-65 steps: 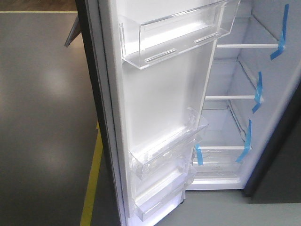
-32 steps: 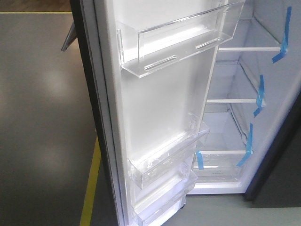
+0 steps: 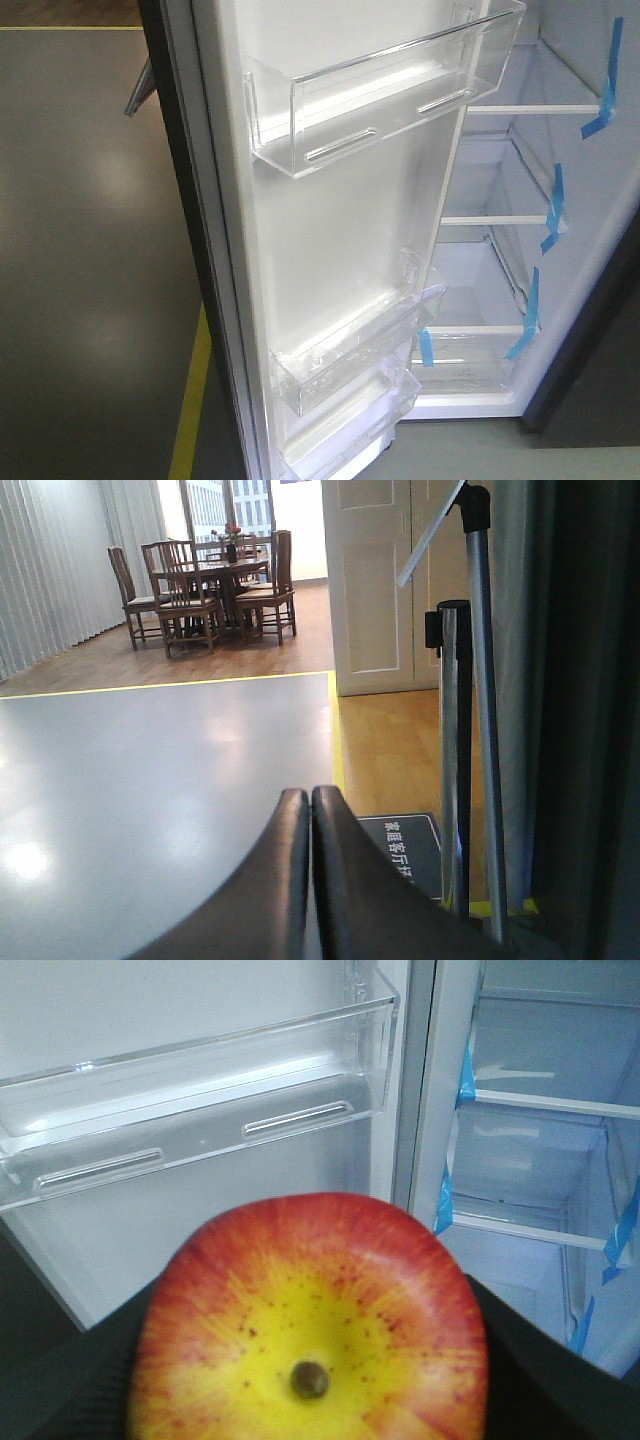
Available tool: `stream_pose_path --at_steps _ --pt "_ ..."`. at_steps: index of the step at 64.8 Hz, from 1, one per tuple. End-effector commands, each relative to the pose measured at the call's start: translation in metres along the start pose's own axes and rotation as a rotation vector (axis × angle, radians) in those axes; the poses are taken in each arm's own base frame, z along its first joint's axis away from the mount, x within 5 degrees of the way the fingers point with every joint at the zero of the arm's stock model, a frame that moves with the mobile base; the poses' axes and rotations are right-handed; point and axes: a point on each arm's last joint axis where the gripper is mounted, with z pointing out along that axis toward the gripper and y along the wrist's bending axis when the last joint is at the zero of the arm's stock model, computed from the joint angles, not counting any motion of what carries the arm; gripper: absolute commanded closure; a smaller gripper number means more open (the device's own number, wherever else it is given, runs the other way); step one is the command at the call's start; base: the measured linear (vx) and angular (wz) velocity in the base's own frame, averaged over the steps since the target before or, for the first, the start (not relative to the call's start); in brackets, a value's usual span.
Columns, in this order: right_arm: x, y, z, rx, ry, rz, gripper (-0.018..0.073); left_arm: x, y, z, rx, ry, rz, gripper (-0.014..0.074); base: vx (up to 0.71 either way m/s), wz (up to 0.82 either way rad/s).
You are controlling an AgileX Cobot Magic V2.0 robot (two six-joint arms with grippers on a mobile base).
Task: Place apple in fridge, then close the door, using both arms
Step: 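Raise the apple with the right gripper toward the upper clear door bin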
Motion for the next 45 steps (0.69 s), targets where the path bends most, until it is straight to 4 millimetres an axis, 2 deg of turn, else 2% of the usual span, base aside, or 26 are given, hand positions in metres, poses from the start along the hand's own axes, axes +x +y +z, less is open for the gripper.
stream_pose_path --at_steps 1,45 --pt "-0.0126 0.0013 -0.008 0.009 -0.112 -0.001 0.0517 0.0024 -0.0009 -0.0002 0.011 -0.057 -0.015 0.0602 0.03 0.0" --pt "-0.0126 0.0013 -0.008 0.009 -0.112 -0.001 0.0517 0.0024 -0.0009 -0.0002 0.011 -0.057 -0.015 0.0602 0.02 -0.01"
